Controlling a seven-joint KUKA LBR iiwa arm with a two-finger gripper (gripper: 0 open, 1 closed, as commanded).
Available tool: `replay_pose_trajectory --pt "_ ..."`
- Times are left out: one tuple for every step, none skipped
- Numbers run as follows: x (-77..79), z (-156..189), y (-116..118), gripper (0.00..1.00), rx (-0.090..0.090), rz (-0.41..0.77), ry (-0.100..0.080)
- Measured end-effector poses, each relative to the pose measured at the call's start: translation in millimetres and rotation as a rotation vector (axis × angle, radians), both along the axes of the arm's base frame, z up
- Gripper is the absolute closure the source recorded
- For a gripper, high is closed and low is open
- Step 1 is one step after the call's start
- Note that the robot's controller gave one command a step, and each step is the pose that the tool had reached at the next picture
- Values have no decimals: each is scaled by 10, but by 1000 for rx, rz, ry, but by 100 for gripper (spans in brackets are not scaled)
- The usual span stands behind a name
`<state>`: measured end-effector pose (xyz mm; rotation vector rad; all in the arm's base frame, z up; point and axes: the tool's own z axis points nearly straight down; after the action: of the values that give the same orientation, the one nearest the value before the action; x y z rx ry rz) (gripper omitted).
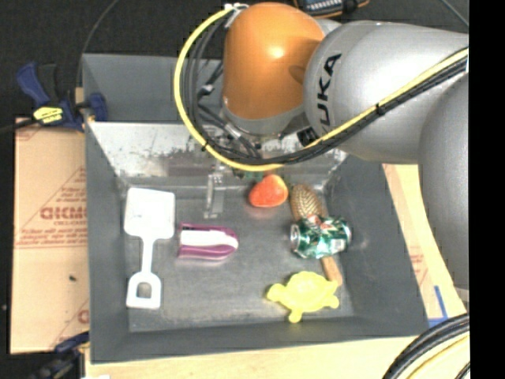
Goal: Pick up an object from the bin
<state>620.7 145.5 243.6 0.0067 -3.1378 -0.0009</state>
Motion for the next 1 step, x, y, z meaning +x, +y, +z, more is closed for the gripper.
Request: replay_pose_trajectory --pt "16 47 -8 0 1 -4 -8"
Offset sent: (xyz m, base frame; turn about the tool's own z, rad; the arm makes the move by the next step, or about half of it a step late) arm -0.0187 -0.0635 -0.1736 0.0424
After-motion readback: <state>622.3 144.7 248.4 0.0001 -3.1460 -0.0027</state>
